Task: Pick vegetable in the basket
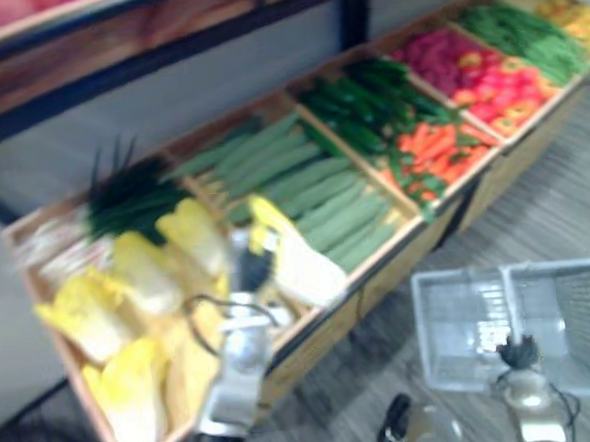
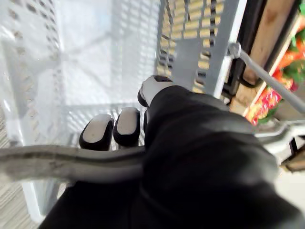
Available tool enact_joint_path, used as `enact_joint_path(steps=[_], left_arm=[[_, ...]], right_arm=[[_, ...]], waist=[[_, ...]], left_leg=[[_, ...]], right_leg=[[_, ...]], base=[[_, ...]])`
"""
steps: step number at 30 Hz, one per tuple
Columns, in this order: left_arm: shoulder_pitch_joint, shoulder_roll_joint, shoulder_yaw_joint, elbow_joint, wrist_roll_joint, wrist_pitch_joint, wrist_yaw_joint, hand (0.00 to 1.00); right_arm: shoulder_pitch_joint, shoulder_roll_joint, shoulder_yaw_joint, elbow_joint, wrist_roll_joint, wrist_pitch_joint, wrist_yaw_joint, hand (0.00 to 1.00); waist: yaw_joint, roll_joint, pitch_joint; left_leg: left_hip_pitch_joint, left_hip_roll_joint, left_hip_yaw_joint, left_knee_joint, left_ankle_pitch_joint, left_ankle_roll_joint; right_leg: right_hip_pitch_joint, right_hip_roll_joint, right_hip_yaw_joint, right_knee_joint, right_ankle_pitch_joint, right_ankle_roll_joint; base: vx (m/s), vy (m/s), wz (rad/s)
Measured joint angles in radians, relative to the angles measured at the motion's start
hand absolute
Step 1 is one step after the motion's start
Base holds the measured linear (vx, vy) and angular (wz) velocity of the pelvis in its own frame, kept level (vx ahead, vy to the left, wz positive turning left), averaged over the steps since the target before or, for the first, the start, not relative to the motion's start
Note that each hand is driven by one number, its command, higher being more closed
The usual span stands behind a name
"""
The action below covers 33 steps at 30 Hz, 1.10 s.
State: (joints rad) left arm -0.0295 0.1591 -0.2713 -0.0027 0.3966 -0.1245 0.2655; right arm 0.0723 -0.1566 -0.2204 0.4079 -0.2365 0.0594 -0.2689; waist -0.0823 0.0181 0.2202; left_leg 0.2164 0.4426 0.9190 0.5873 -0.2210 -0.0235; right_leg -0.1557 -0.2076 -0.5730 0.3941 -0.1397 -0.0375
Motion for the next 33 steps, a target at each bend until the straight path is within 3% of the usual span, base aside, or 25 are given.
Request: enact_joint_path(steps=[1,2,3,4,5,6,7,10,13,15,16,17,18,20,22,23,25,26,28,29,30,31,33], left_arm=[[0.001,-0.002,-0.040,0.082,-0.030,-0.005,-0.042,1.00],[0.018,-0.005,-0.065,0.167,-0.047,-0.005,-0.080,1.00],[0.022,-0.005,-0.070,0.183,-0.051,-0.005,-0.086,1.00],[0.048,-0.003,-0.089,0.230,-0.068,-0.002,-0.107,1.00],[0.065,-0.003,-0.102,0.249,-0.070,-0.002,-0.115,1.00],[0.100,0.000,-0.147,0.277,-0.068,-0.002,-0.124,1.00],[0.108,-0.001,-0.166,0.286,-0.068,-0.002,-0.128,1.00],[0.120,0.009,-0.197,0.329,-0.064,0.003,-0.129,1.00],[0.111,-0.009,-0.253,0.331,-0.066,0.003,-0.143,1.00],[0.101,-0.030,-0.289,0.331,-0.066,0.001,-0.155,1.00],[0.093,-0.048,-0.310,0.338,-0.066,0.000,-0.156,1.00],[0.084,-0.049,-0.320,0.342,-0.066,0.000,-0.159,1.00],[0.069,-0.048,-0.331,0.355,-0.066,-0.001,-0.162,1.00],[0.004,-0.044,-0.358,0.380,-0.066,0.003,-0.163,1.00],[-0.008,-0.037,-0.364,0.382,-0.067,0.008,-0.163,1.00],[-0.010,-0.028,-0.375,0.381,-0.068,0.010,-0.160,1.00],[-0.012,-0.024,-0.383,0.381,-0.068,0.014,-0.154,1.00],[-0.014,-0.024,-0.383,0.381,-0.070,0.014,-0.144,1.00],[-0.017,-0.023,-0.383,0.380,-0.071,0.018,-0.126,1.00],[-0.017,-0.017,-0.385,0.379,-0.071,0.019,-0.119,1.00],[-0.019,-0.001,-0.392,0.372,-0.071,0.019,-0.118,1.00],[-0.022,-0.003,-0.393,0.375,-0.071,0.026,-0.118,0.00],[-0.023,-0.002,-0.403,0.377,-0.068,0.028,-0.117,0.00]], right_arm=[[0.009,0.005,0.031,-0.036,0.000,0.001,0.008,1.00],[0.023,0.014,0.076,-0.080,0.001,0.001,0.020,1.00],[0.025,0.018,0.087,-0.086,0.001,0.000,0.022,1.00],[0.024,0.017,0.134,-0.099,0.003,0.000,0.033,1.00],[0.025,0.017,0.165,-0.105,0.004,0.000,0.038,1.00],[0.031,0.018,0.235,-0.129,0.009,0.000,0.050,1.00],[0.032,0.018,0.255,-0.135,0.009,-0.002,0.059,1.00],[0.032,0.017,0.324,-0.172,0.011,-0.002,0.082,1.00],[0.010,0.018,0.435,-0.182,0.011,-0.001,0.104,1.00],[-0.029,0.026,0.495,-0.182,0.012,-0.003,0.108,1.00],[-0.047,0.037,0.516,-0.182,0.009,-0.007,0.113,1.00],[-0.053,0.044,0.525,-0.182,0.009,-0.010,0.118,1.00],[-0.053,0.051,0.541,-0.183,0.009,-0.018,0.123,1.00],[-0.067,0.080,0.549,-0.199,0.008,-0.039,0.133,1.00],[-0.080,0.082,0.553,-0.195,0.007,-0.039,0.148,1.00],[-0.082,0.074,0.574,-0.191,0.001,-0.039,0.157,1.00],[-0.091,0.064,0.595,-0.189,0.000,-0.039,0.166,1.00],[-0.107,0.054,0.610,-0.188,0.000,-0.039,0.168,1.00],[-0.138,0.039,0.637,-0.180,-0.001,-0.040,0.175,1.00],[-0.148,0.036,0.654,-0.173,-0.001,-0.043,0.179,1.00],[-0.155,0.035,0.669,-0.171,-0.002,-0.048,0.183,1.00],[-0.170,0.031,0.673,-0.156,-0.001,-0.048,0.187,1.00],[-0.177,0.031,0.697,-0.155,-0.001,-0.048,0.185,1.00]], waist=[[-0.002,-0.002,-0.002],[0.001,-0.004,-0.002],[0.001,-0.003,-0.003],[0.006,-0.005,-0.002],[0.010,-0.006,-0.003],[0.023,0.003,-0.008],[0.030,0.007,-0.008],[0.056,0.019,-0.012],[0.066,0.022,-0.011],[0.067,0.029,-0.013],[0.074,0.037,-0.015],[0.083,0.036,-0.014],[0.085,0.028,-0.018],[0.082,-0.034,-0.012],[0.073,-0.042,-0.003],[0.059,-0.044,-0.001],[0.058,-0.044,-0.002],[0.059,-0.044,-0.002],[0.058,-0.040,0.001],[0.058,-0.048,-0.003],[0.055,-0.065,-0.002],[0.055,-0.038,0.002],[0.053,-0.016,-0.001]], left_leg=[[-0.018,0.043,-0.071,0.105,0.070,0.059],[-0.082,0.058,-0.248,0.237,0.145,0.111],[-0.100,0.048,-0.293,0.257,0.132,0.093],[-0.154,-0.022,-0.468,0.293,0.078,0.049],[-0.171,-0.062,-0.546,0.297,0.051,0.030],[-0.200,-0.135,-0.658,0.280,-0.008,-0.008],[-0.207,-0.155,-0.691,0.264,-0.022,-0.016],[-0.317,-0.305,-0.916,0.172,-0.099,-0.046],[-0.373,-0.404,-1.044,-0.033,-0.102,-0.044],[-0.376,-0.418,-1.080,-0.192,-0.070,-0.057],[-0.361,-0.399,-1.048,-0.219,0.000,-0.055],[-0.352,-0.395,-1.024,-0.220,0.009,-0.044],[-0.346,-0.396,-0.997,-0.222,0.004,-0.035],[-0.260,-0.449,-0.903,-0.330,0.007,0.015],[-0.213,-0.457,-0.878,-0.362,0.022,0.032],[-0.150,-0.457,-0.865,-0.391,0.026,0.039],[-0.107,-0.449,-0.858,-0.418,0.025,0.039],[-0.099,-0.439,-0.854,-0.432,0.024,0.037],[-0.099,-0.414,-0.852,-0.442,0.012,0.017],[-0.097,-0.405,-0.847,-0.440,-0.005,-0.010],[-0.086,-0.404,-0.845,-0.427,-0.036,-0.049],[-0.092,-0.377,-0.846,-0.412,-0.054,-0.065],[-0.087,-0.320,-0.819,-0.402,-0.054,-0.069]], right_leg=[[0.003,0.048,0.061,-0.013,-0.007,-0.011],[0.004,0.106,0.153,-0.032,-0.006,-0.013],[0.003,0.116,0.168,-0.034,-0.006,-0.013],[0.003,0.156,0.249,-0.046,-0.006,-0.016],[0.004,0.177,0.293,-0.053,-0.008,-0.021],[0.012,0.221,0.367,-0.078,0.002,-0.036],[0.018,0.240,0.396,-0.089,0.005,-0.042],[0.043,0.303,0.539,-0.136,0.020,-0.065],[0.069,0.320,0.650,-0.166,0.026,-0.074],[0.074,0.336,0.717,-0.169,0.026,-0.067],[0.081,0.355,0.765,-0.168,0.028,-0.058],[0.090,0.358,0.786,-0.168,0.029,-0.052],[0.091,0.353,0.802,-0.166,0.025,-0.038],[-0.005,0.256,0.734,0.045,-0.049,0.087],[-0.055,0.228,0.661,0.182,-0.048,0.098],[-0.097,0.183,0.549,0.324,-0.056,0.096],[-0.128,0.134,0.471,0.397,-0.086,0.052],[-0.155,0.101,0.433,0.377,-0.096,0.036],[-0.177,0.078,0.415,0.236,-0.092,0.040],[-0.165,0.070,0.430,0.079,-0.041,0.060],[-0.136,0.058,0.447,-0.047,0.094,0.083],[-0.133,0.090,0.441,-0.048,0.105,0.069],[-0.119,0.145,0.439,-0.061,0.090,0.046]], base=[[0.18,-0.247,-2.22],[0.14,-0.192,-1.88],[0.14,-0.143,-2.06],[0.11,-0.071,-1.56],[0.19,-0.050,-2.54],[0.18,-0.004,-2.11],[0.22,0.034,-2.40],[0.17,0.098,-1.68],[0.16,0.179,-1.25],[0.18,0.219,-1.40],[0.19,0.221,-1.56],[0.22,0.247,-1.23],[0.24,0.249,-0.99],[0.24,0.229,-0.92],[0.22,0.118,-0.31],[0.28,0.084,-0.10],[0.27,0.043,-0.04],[0.34,-0.045,-0.04],[0.34,-0.119,-0.07],[0.32,-0.197,-0.05],[0.34,-0.220,-0.13],[0.35,-0.236,-0.17],[0.30,-0.211,-0.29]])
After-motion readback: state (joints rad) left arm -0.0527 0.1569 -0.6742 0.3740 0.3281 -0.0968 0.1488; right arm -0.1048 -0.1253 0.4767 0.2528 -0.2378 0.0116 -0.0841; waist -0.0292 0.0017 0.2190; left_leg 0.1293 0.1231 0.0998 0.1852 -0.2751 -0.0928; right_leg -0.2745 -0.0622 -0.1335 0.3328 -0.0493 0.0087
